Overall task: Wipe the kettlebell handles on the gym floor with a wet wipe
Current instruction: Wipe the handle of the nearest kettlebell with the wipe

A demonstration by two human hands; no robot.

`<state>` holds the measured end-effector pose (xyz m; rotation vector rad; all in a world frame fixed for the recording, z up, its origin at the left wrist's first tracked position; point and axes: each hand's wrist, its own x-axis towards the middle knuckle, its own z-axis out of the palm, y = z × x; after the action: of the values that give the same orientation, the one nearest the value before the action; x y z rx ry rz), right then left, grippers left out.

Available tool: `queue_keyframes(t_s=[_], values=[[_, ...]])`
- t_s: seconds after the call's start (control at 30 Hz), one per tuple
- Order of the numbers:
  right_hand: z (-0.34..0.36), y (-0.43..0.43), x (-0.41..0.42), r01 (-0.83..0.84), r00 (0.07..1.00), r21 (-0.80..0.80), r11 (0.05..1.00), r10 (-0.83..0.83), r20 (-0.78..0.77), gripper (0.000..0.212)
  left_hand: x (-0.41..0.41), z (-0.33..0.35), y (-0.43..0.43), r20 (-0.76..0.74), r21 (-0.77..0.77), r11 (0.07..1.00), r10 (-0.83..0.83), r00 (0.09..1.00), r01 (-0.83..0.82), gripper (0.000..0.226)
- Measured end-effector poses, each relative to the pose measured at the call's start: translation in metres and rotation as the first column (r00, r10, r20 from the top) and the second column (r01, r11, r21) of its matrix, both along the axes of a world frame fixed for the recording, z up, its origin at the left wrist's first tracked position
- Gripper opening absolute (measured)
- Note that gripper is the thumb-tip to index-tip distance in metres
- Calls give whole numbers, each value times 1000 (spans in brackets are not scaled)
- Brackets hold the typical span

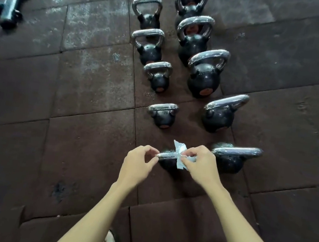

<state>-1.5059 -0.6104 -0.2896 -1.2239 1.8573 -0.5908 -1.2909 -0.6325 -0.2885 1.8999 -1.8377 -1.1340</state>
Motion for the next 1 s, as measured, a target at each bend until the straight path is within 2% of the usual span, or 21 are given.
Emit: queue_keyframes(t_s=[0.13,0.27,0.4,0.5,0.57,0.6,0.67,0.73,0.83,0.9,1.0], values=[[-56,-18,14,-91,995,-41,995,89,-41,13,20,-57,-19,-78,3,1000,3,997,-3,17],[-83,-34,11,-197,977,-8,980,196,-90,15,32,-90,-42,-134,-30,996,-85,987,82,26],[-97,-47,-5,-303,934,-14,953,294,-201,17,30,-108,-58,-100,-87,948,-314,944,306,28],[-102,-54,-14,-357,929,-56,932,349,-121,30,28,-115,-66,-108,-69,932,-361,926,356,28],[-103,-59,-15,-405,913,-17,914,403,-56,47,28,-117,-70,-90,-66,925,-378,921,373,30],[-105,-61,-13,-446,892,8,895,445,-79,49,29,-118,-72,-70,-70,923,-383,921,378,31],[-107,-64,-7,-520,836,3,854,510,-203,34,30,-118,-73,-4,-78,919,-388,922,387,32],[-109,-60,-4,-485,854,-101,868,446,-267,19,29,-115,-70,60,-92,918,-381,922,386,33],[-114,-43,-3,-249,939,-293,923,156,-306,23,28,-114,-64,98,-128,918,-364,926,374,34],[-121,-31,8,-133,930,-368,920,-13,-368,32,28,-116,-60,107,-141,918,-358,928,370,33],[-129,-14,35,-154,867,-451,879,-99,-488,21,29,-120,-59,145,-168,910,-356,923,378,35]])
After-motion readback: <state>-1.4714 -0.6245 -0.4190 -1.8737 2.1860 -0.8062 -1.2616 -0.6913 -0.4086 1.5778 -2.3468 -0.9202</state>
